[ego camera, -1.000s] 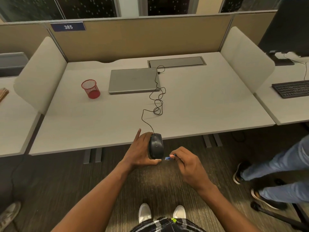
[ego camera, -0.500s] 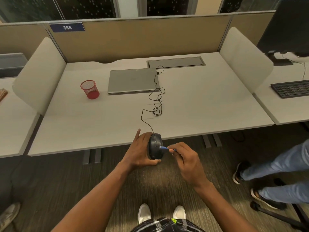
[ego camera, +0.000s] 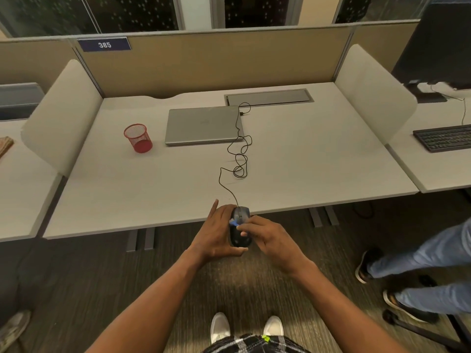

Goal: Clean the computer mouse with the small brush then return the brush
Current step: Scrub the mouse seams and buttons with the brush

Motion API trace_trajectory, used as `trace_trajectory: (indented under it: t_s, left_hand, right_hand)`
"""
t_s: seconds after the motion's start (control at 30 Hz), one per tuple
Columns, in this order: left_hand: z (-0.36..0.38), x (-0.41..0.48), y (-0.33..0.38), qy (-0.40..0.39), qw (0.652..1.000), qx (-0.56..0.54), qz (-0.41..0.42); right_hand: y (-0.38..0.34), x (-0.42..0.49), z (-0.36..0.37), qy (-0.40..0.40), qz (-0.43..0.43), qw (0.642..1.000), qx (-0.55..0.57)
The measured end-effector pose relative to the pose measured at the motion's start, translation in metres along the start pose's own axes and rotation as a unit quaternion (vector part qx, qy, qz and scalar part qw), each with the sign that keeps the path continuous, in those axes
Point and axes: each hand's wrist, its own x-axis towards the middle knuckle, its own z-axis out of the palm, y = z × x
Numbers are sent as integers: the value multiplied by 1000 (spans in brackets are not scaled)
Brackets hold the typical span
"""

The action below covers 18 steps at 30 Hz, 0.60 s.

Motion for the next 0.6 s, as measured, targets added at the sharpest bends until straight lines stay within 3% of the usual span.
trace_trajectory:
  t_s: [0.17, 0.3, 0.4, 0.6]
  left_hand:
    - [-2, -2, 0, 13, 1000, -4, -4]
    - [-3, -1, 0, 12, 1000, 1, -3]
    - [-3, -1, -2, 9, 1000, 0, 5]
    - [-5, -1, 1, 9, 1000, -14, -2]
  right_hand:
    - [-1, 0, 0, 51, 9, 998, -18]
    - [0, 1, 7, 33, -10, 999, -30]
    - [-3, 2, 5, 11, 0, 999, 31]
    - [6, 11, -6, 161, 109, 972, 132]
